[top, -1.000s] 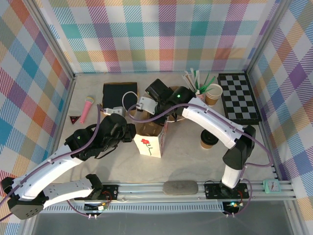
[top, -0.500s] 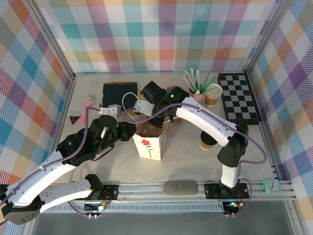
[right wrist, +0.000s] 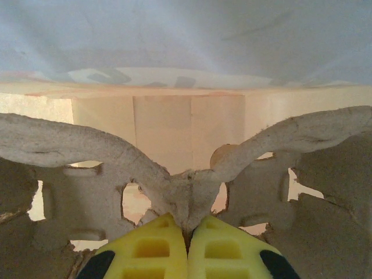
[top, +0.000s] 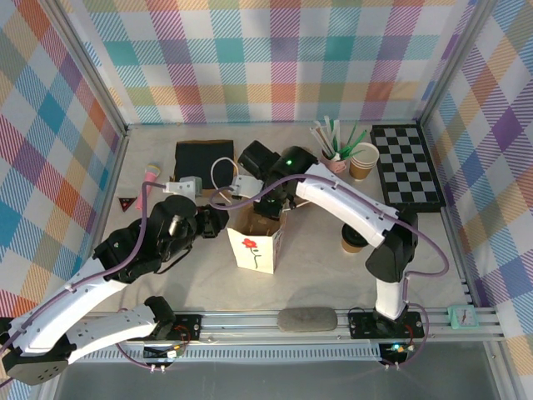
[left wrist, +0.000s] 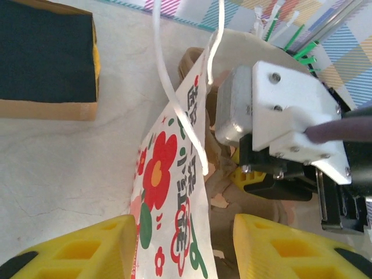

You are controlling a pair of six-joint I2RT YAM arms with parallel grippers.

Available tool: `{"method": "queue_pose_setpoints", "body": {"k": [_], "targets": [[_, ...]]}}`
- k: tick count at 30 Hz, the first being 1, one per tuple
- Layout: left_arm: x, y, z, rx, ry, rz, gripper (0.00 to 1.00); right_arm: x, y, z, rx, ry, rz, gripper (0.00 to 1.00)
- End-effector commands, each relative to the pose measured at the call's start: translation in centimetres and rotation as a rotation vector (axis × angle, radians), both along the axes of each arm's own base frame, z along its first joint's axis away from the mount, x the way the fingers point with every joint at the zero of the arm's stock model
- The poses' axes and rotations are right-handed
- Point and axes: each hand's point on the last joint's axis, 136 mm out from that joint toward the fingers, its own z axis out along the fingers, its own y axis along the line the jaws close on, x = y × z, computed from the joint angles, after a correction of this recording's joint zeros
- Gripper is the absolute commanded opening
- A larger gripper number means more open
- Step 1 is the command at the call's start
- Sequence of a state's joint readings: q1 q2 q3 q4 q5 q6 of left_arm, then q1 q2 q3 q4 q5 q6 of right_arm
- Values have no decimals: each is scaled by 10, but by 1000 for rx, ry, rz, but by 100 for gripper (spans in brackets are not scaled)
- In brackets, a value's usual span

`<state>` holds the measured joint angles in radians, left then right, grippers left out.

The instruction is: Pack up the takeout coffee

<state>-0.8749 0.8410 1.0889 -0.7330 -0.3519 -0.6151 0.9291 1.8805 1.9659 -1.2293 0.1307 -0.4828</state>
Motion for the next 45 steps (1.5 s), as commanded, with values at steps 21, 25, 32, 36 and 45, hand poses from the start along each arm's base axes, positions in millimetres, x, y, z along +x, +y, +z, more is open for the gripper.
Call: {"method": "queue_pose_setpoints", "body": {"k": [21, 25, 32, 36, 45], "targets": [[32, 9, -8, -43, 20, 59, 48, -10, 0, -41, -47, 81, -22, 4], [39, 3, -6, -55, 21, 48, 47, -11, 1, -45, -47, 88, -24, 5], [44, -2, -5, -71, 18, 39, 46, -9, 1, -45, -50, 82, -25, 8], [48, -1, -5, -67, 12, 52, 45, -9, 2, -42, -39, 78, -24, 8], [68, 7, -4, -81, -3, 98, 30, -10, 2, -35, -29, 68, -21, 8]]}}
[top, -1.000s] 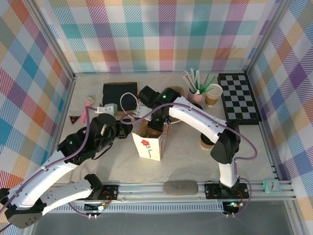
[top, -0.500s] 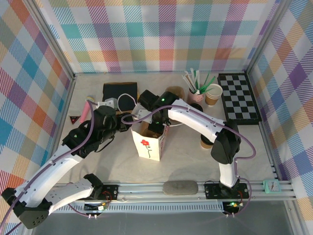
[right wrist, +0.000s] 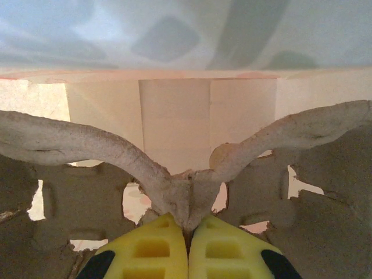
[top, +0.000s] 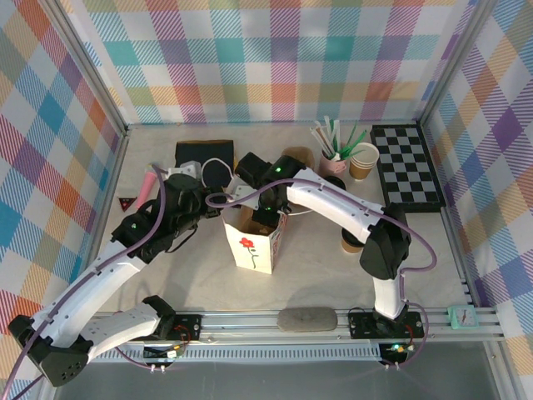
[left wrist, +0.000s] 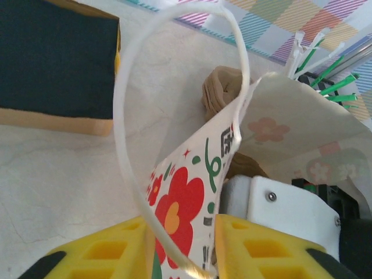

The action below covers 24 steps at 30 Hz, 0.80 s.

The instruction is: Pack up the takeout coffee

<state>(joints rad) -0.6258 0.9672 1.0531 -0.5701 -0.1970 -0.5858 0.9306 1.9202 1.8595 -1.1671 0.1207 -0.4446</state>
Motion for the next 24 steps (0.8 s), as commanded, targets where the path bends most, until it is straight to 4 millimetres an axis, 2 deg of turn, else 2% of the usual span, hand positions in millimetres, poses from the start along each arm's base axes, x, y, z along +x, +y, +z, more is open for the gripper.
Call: {"method": "queue_pose_setpoints", "body": {"k": [1, 4, 7, 9, 12, 20, 24], "targets": [[11, -2, 20, -46, -61, -4, 28, -8, 0, 10, 21, 2, 11, 8], [12, -5, 25, -56, -71, -15, 22, -7, 0, 8, 15, 2, 10, 12], [12, -7, 23, -57, -62, -21, 19, -6, 1, 10, 20, 0, 6, 24], [12, -6, 22, -57, -58, -20, 18, -6, 2, 12, 23, 0, 5, 38], [11, -6, 21, -60, -58, -21, 17, -6, 2, 16, 28, -5, 2, 47], [9, -9, 25, -71, -61, -37, 18, -7, 3, 31, 41, -3, -1, 54], [7, -10, 27, -61, -60, -57, 22, -8, 2, 49, 58, -14, -12, 58]]}}
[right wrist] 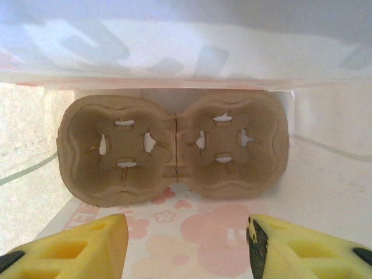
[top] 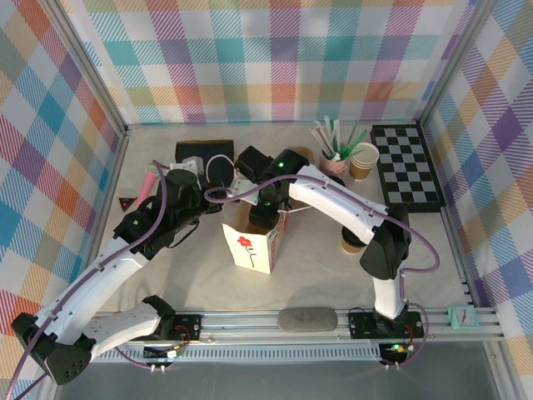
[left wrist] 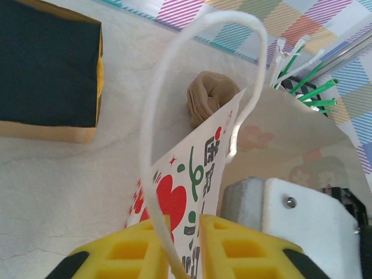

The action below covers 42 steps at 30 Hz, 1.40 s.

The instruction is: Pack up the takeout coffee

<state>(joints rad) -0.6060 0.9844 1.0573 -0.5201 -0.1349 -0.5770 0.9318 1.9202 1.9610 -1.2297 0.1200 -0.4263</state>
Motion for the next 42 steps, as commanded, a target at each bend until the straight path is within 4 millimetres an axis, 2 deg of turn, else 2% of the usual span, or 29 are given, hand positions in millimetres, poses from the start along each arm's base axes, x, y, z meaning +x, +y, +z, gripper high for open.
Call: {"method": "queue_pose_setpoints", "body": {"k": [1, 5, 9, 16, 24, 31, 35, 42], "targets": [[0, -1, 21, -20, -45, -27, 23, -11, -1, 30, 37, 2, 5, 58], [-2, -2, 23, -18, -49, -40, 27, -17, -2, 53, 55, -30, 20, 65], [-5, -1, 28, -13, -51, -51, 32, -20, -7, 62, 52, -31, 15, 68], [-9, 3, 35, 3, -64, -48, 46, -23, -7, 80, 93, -39, -20, 70], [-11, 11, 43, 58, -74, -42, 59, -24, -8, 136, 259, -97, -116, 77], [-10, 12, 50, 73, -79, -46, 62, -15, -23, 177, 363, -185, -265, 90], [-10, 14, 55, 84, -85, -39, 63, -15, -31, 189, 398, -202, -303, 94], [-9, 15, 61, 88, -87, -38, 66, -10, -48, 196, 447, -167, -432, 96]]}}
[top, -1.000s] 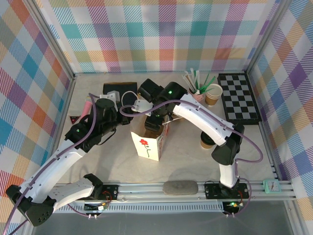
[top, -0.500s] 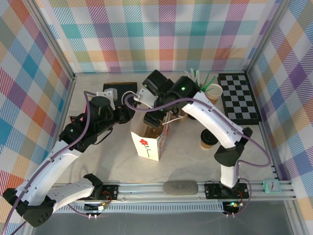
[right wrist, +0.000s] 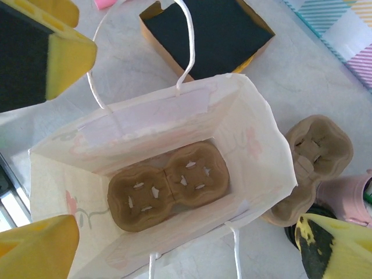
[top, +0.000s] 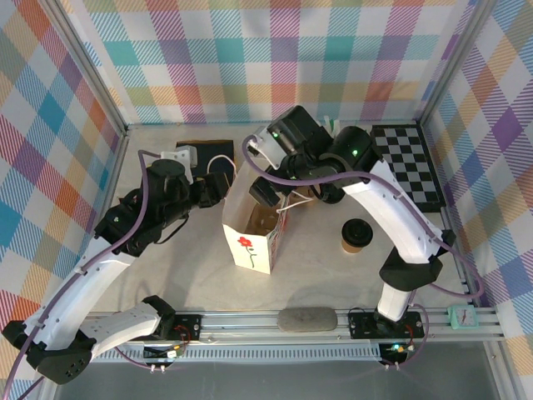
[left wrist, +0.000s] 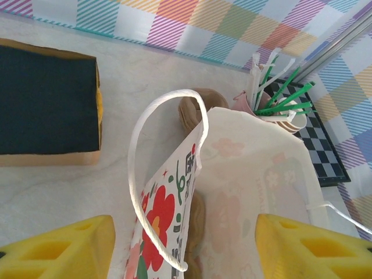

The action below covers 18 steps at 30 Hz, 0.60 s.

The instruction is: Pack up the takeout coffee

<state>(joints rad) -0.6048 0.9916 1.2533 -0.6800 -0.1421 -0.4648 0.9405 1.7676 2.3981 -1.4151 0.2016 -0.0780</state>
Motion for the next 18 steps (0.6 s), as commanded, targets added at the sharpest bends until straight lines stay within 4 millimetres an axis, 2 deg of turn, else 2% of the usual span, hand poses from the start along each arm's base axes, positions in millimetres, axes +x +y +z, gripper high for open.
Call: {"method": "queue_pose_setpoints", "body": {"k": [1, 7, 12, 18], "targets": [[1, 5, 10, 13, -17, 7, 66, 3, -20, 15, 78, 33, -116, 94], [3, 2, 9, 37, 3, -9, 68, 14, -44, 11, 162, 172, -257, 83], [6, 2, 5, 80, 18, -10, 72, 21, -59, -5, 149, 232, -345, 86], [17, -8, -5, 98, 69, -29, 74, 29, -80, -23, 158, 291, -464, 91]]}}
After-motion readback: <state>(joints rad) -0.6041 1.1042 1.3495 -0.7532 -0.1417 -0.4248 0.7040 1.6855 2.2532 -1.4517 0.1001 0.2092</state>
